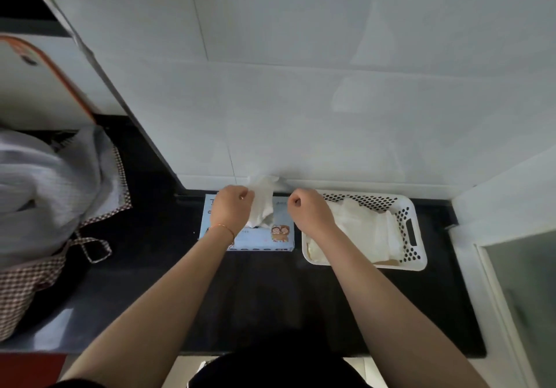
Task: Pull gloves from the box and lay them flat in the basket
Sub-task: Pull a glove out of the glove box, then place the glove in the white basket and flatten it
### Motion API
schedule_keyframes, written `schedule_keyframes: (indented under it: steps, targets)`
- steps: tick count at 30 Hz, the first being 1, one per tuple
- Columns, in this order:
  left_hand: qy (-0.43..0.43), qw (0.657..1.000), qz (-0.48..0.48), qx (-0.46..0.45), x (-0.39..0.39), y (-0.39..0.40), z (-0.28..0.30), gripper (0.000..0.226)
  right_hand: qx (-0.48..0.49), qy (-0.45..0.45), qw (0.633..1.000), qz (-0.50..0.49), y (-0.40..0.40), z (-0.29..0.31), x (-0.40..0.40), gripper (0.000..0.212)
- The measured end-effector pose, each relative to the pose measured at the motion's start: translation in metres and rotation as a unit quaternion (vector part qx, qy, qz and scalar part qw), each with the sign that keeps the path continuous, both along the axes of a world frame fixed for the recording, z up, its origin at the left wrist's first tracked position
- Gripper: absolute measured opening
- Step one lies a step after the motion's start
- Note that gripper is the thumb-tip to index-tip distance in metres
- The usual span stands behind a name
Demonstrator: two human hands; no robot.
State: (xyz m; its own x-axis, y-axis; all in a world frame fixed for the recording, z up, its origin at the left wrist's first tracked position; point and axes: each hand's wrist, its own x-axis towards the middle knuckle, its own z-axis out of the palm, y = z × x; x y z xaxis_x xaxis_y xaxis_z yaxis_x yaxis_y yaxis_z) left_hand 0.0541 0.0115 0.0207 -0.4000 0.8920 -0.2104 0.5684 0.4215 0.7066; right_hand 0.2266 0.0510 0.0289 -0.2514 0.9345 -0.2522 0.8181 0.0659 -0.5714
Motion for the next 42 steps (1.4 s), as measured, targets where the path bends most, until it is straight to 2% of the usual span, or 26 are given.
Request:
schedule_keyframes:
  steps: [2,4,7,10,11,13,15,18,19,21,23,26,29,31,35,38,40,42]
  targets:
    - [-0.037,0.999,0.011,0.029,-0.01,0.001,0.016,0.037,-0.01,0.053,0.998,-0.035,0.001,0.007,-0.006,0.019]
    - [-0.134,0.989,0.025,0.055,-0.015,0.003,0.033,0.031,-0.034,0.123,0.988,-0.081,0.002,0.015,-0.012,0.019]
    - [-0.28,0.956,0.027,0.077,-0.021,0.006,0.054,0.032,-0.11,0.248,0.953,-0.138,0.005,0.029,-0.022,0.021]
    - [-0.288,0.956,-0.005,0.056,-0.026,0.007,0.055,0.024,-0.17,0.312,0.926,-0.123,0.004,0.04,-0.027,0.031]
    - [-0.275,0.96,-0.017,0.045,-0.029,0.007,0.052,0.022,-0.17,0.315,0.927,-0.111,0.003,0.04,-0.028,0.03]
    - [-0.248,0.967,-0.044,0.024,-0.034,0.007,0.045,0.021,-0.147,0.309,0.934,-0.105,0.0,0.04,-0.028,0.015]
    - [-0.207,0.976,-0.06,0.017,-0.037,0.005,0.043,0.024,-0.124,0.313,0.933,-0.129,-0.002,0.038,-0.027,0.007]
    - [-0.138,0.989,-0.046,0.008,-0.044,0.005,0.037,0.034,-0.131,0.311,0.928,-0.158,-0.002,0.036,-0.025,0.014]
    - [-0.112,0.992,-0.053,-0.004,-0.045,0.006,0.035,0.033,-0.136,0.307,0.928,-0.159,-0.002,0.037,-0.024,0.017]
    - [-0.054,0.995,-0.074,-0.029,-0.048,0.006,0.031,0.015,-0.136,0.299,0.932,-0.152,-0.003,0.04,-0.023,0.024]
    - [-0.029,0.997,-0.069,-0.018,-0.045,0.003,0.032,0.016,-0.128,0.292,0.937,-0.139,-0.003,0.046,-0.024,0.027]
    - [-0.101,0.992,-0.071,0.011,-0.033,0.002,0.043,0.019,-0.127,0.29,0.942,-0.112,-0.001,0.052,-0.027,0.021]
    - [-0.229,0.969,-0.093,-0.002,-0.019,0.004,0.058,0.017,-0.131,0.307,0.938,-0.092,0.0,0.055,-0.03,0.008]
    - [-0.288,0.953,-0.089,-0.005,-0.015,0.005,0.064,0.019,-0.138,0.304,0.938,-0.089,0.0,0.06,-0.03,0.008]
    - [-0.318,0.945,-0.075,-0.008,-0.011,0.005,0.068,0.031,-0.156,0.28,0.946,-0.054,-0.002,0.07,-0.025,0.021]
    - [-0.379,0.923,-0.067,-0.004,-0.009,0.003,0.074,0.028,-0.128,0.189,0.974,-0.001,-0.003,0.073,-0.024,0.035]
    - [-0.406,0.912,-0.065,-0.006,-0.008,0.003,0.079,0.032,-0.073,0.142,0.987,0.002,-0.003,0.074,-0.024,0.029]
    - [-0.369,0.927,-0.067,-0.016,-0.009,0.007,0.078,0.038,-0.023,0.132,0.991,0.003,-0.001,0.075,-0.023,0.02]
